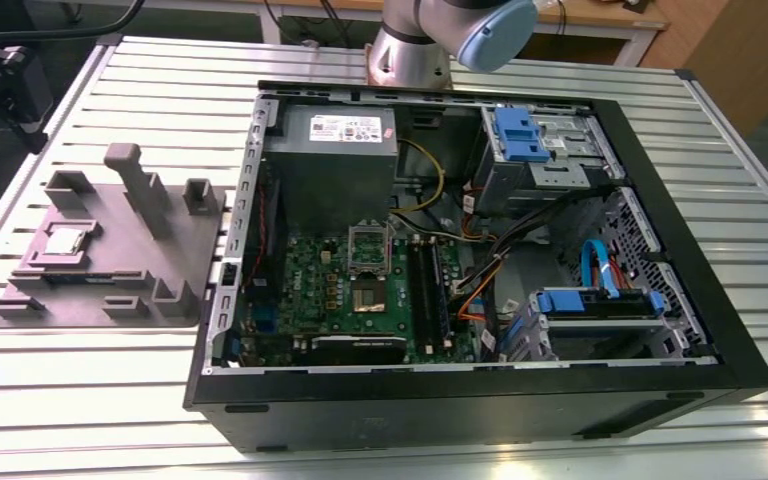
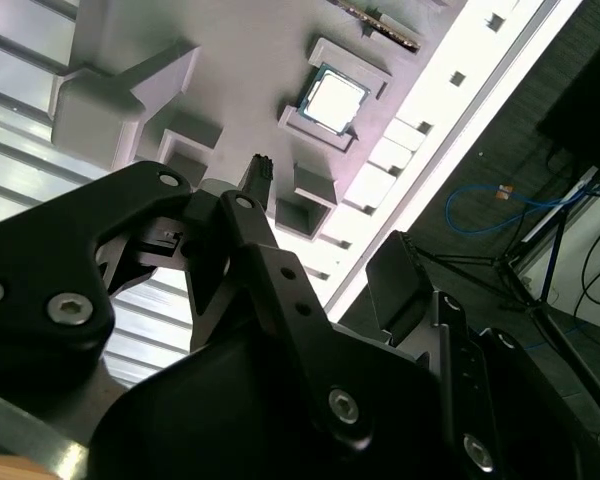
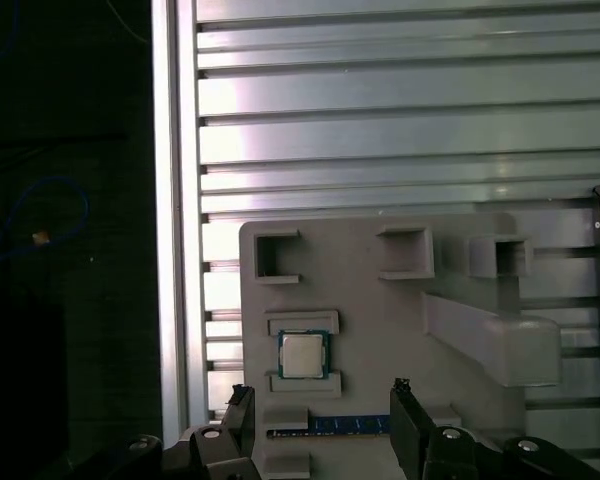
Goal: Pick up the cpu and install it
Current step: 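Pick up the cpu and move it towards the insertion slot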
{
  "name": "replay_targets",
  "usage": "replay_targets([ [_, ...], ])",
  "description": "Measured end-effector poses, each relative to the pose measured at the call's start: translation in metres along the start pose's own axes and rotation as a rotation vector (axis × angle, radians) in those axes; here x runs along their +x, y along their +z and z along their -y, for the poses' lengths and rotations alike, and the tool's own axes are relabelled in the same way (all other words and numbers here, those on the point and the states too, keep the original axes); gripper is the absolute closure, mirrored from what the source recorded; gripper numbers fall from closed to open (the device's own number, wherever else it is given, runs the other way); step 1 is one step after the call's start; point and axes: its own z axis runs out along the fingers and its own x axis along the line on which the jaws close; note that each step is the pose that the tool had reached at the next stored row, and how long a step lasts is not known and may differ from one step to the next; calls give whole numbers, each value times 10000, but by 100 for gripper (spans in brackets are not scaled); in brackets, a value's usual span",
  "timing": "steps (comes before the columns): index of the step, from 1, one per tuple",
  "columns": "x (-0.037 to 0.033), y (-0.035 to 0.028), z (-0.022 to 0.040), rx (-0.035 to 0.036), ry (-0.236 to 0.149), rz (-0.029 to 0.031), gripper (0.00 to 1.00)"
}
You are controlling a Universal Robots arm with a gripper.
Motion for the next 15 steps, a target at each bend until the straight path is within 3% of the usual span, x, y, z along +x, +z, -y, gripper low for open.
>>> replay_targets([
  [15, -2, 71, 12, 1, -57, -7, 35],
])
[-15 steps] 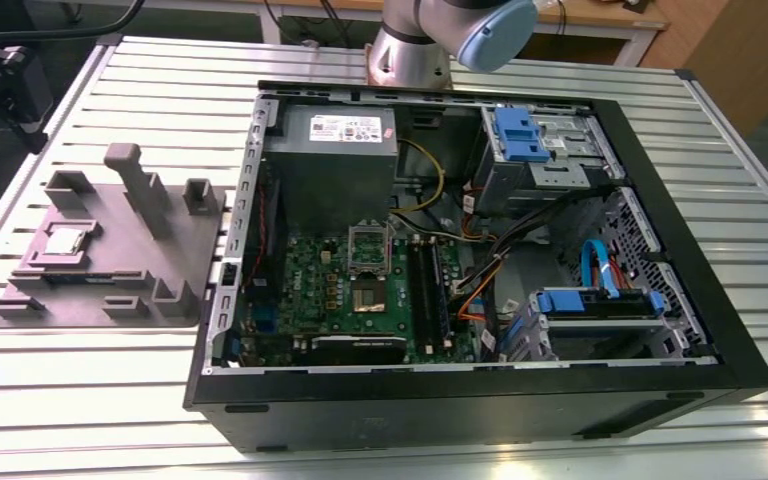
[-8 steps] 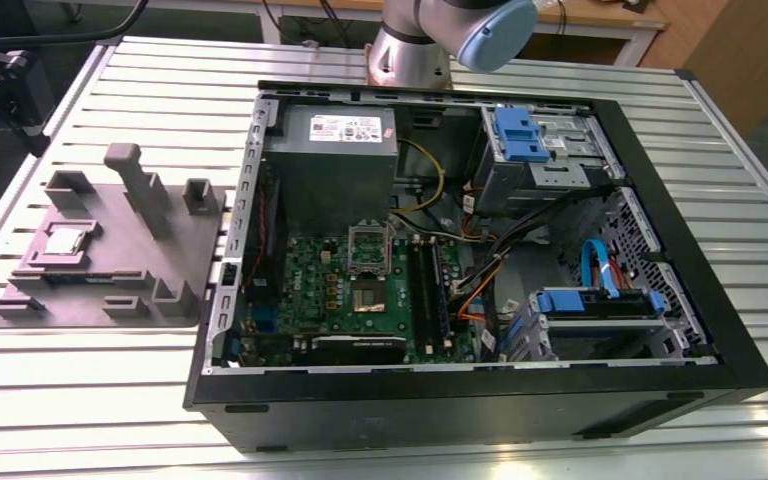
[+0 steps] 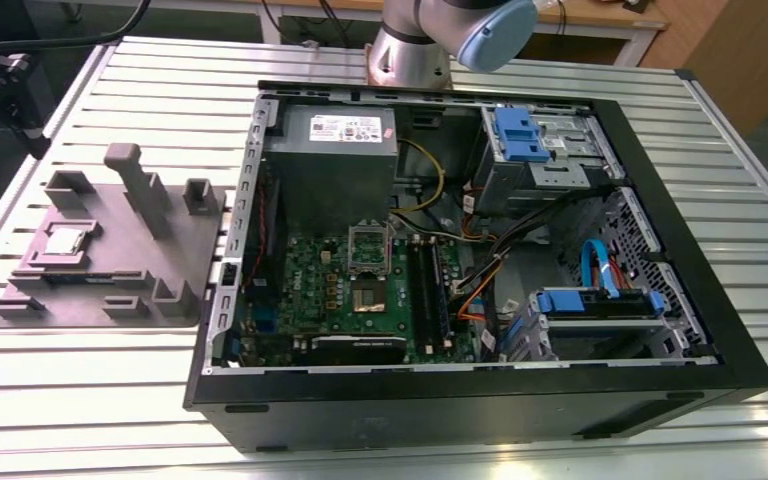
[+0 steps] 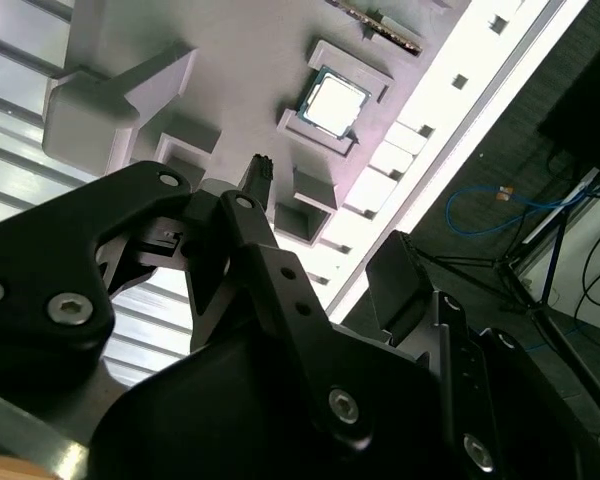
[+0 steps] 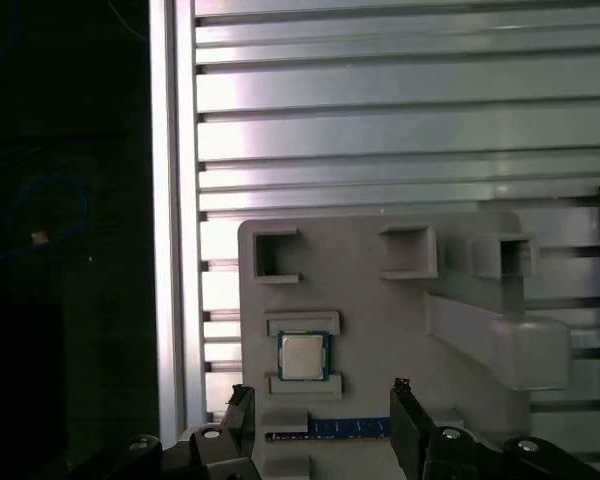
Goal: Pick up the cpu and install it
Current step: 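Pick up the cpu and move it towards the insertion slot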
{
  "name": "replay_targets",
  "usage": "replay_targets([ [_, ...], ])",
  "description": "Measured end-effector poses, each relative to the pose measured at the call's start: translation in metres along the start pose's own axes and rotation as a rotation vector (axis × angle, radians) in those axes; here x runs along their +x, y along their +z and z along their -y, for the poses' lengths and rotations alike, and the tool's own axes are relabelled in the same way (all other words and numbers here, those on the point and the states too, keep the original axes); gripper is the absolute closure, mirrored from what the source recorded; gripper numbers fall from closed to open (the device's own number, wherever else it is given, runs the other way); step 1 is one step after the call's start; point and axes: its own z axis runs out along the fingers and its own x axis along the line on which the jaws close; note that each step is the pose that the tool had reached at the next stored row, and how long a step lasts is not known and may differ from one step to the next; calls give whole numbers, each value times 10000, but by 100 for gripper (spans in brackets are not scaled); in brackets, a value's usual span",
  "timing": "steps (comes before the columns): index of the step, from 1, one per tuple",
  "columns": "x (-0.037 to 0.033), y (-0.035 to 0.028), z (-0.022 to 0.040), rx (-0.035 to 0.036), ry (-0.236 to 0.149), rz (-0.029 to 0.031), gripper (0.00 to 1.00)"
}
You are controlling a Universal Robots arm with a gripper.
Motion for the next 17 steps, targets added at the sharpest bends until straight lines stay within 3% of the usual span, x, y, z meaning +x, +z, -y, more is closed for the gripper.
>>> replay_targets([
  [6, 2, 53, 8, 20, -710, -37, 35],
  [17, 2, 224, 91, -7, -723, -41, 35],
])
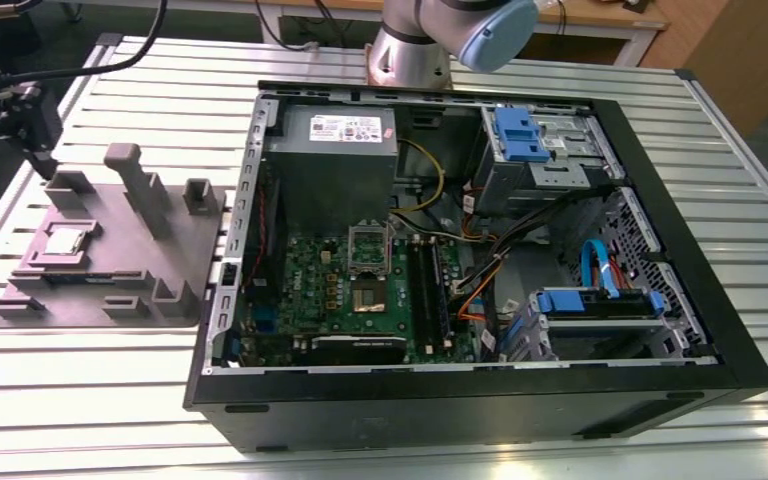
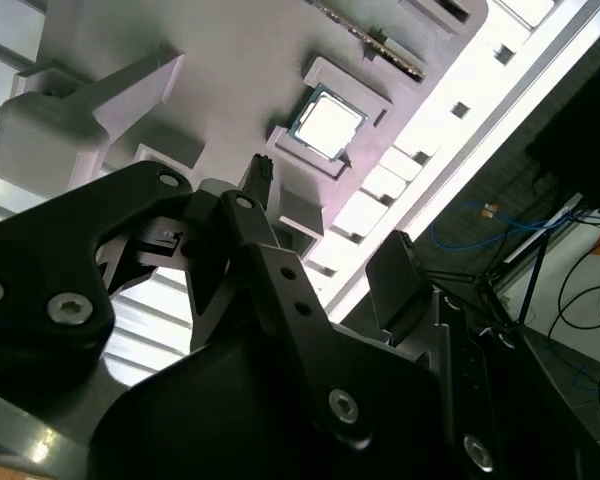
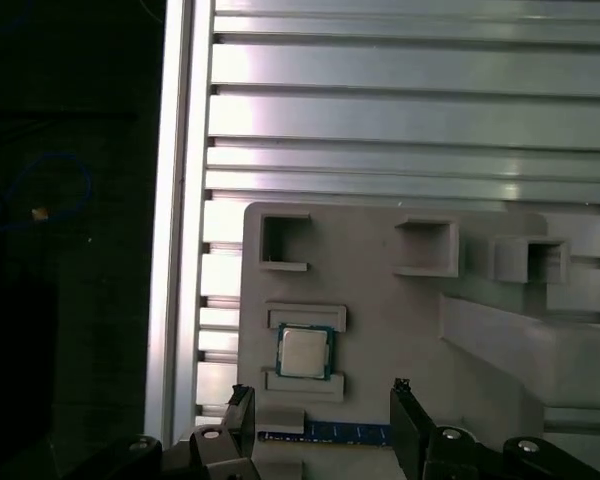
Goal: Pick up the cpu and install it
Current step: 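Pick up the cpu and move it towards the insertion slot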
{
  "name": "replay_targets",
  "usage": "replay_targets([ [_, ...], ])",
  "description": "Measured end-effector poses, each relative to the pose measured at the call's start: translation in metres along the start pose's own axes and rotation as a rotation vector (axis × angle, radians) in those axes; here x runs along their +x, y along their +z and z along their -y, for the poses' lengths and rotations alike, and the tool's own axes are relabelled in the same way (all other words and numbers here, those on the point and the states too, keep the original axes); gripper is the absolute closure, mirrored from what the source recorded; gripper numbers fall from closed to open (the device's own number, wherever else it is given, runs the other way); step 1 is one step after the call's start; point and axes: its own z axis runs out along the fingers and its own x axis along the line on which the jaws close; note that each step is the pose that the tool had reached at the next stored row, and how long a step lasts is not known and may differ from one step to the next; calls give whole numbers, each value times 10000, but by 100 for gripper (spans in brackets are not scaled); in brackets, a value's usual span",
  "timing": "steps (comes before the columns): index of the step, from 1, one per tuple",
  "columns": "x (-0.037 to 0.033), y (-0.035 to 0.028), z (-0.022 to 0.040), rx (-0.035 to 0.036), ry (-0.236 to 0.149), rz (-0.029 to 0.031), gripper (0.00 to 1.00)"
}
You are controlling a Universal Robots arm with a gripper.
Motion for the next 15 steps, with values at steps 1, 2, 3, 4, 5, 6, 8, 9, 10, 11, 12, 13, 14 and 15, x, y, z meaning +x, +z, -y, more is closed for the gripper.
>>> replay_targets([
  [1, -1, 15, 3, 0, 1, -6, 35],
  [2, -1, 27, 5, 0, 2, -12, 35],
  [3, -2, 37, 5, 0, 3, -15, 35],
  [4, -2, 41, 6, 0, 3, -17, 35],
  [5, -2, 44, 6, 1, 3, -19, 35],
  [6, -2, 50, 7, 0, 2, -16, 35],
  [8, -2, 58, 8, 1, 3, -18, 35],
  [9, -2, 62, 8, 0, 3, -17, 35],
  [10, -2, 66, 8, 0, 3, -17, 35],
  [11, -3, 71, 8, -1, 3, -16, 35],
  [12, -3, 75, 9, 0, 2, -16, 35],
  [13, -3, 78, 9, 0, 3, -17, 35],
  [14, -3, 81, 9, 0, 3, -17, 35],
  [15, -3, 86, 9, 0, 3, -16, 35],
])
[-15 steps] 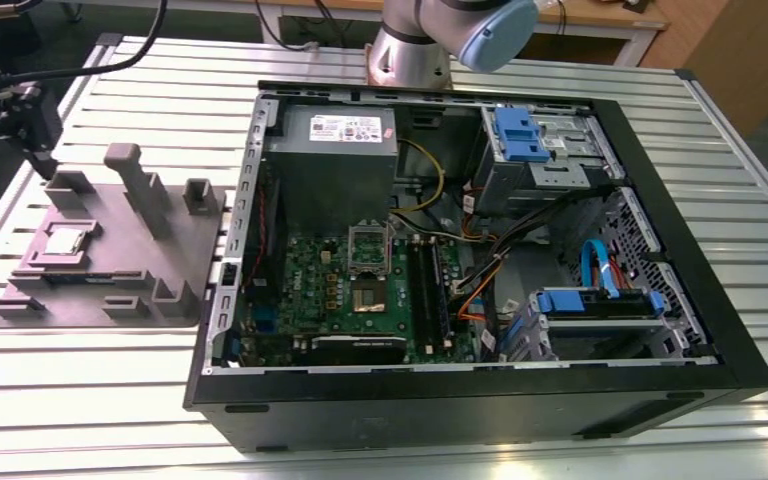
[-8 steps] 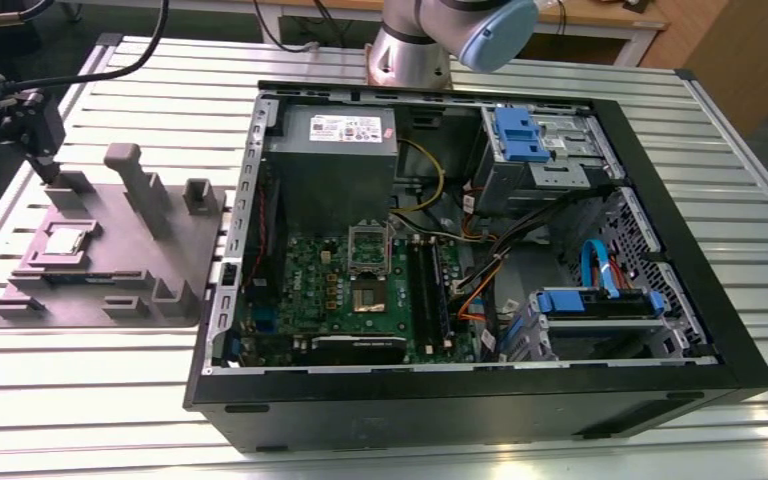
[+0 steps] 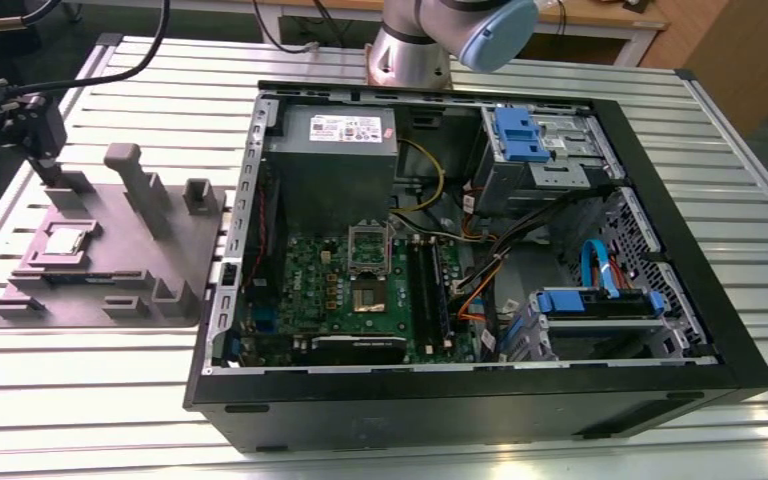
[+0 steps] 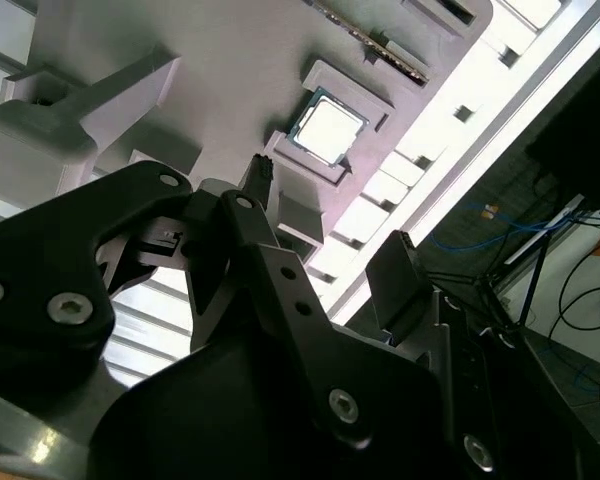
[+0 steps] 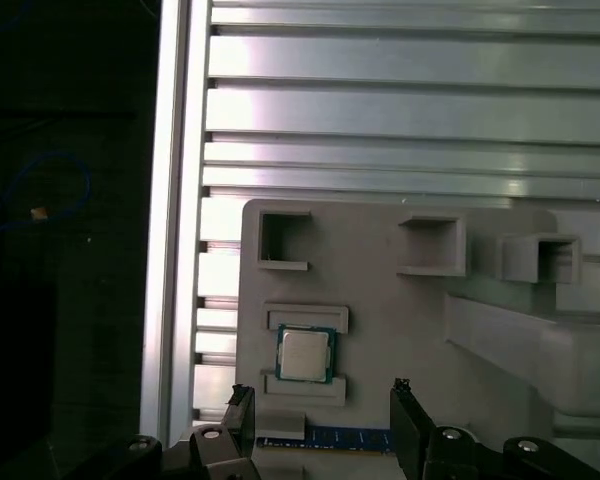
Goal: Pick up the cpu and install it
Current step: 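Pick up the cpu and move it towards the insertion slot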
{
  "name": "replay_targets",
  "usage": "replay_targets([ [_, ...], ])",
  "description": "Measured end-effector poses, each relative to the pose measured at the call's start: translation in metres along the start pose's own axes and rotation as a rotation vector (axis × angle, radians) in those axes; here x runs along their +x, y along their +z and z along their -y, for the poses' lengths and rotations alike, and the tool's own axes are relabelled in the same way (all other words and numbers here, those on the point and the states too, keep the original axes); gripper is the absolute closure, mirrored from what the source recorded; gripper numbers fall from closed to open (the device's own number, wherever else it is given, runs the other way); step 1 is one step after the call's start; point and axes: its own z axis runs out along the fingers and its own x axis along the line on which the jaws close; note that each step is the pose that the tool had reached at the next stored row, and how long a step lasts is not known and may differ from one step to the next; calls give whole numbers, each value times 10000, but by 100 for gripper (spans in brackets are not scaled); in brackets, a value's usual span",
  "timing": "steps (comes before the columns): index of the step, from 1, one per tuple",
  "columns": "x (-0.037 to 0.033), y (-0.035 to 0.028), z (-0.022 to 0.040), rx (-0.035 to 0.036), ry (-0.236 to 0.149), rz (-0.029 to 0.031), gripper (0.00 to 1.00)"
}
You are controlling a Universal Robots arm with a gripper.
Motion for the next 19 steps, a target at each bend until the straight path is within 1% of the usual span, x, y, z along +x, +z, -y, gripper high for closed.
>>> replay_targets([
  [19, -2, 86, 6, 1, 0, -1, 35],
])
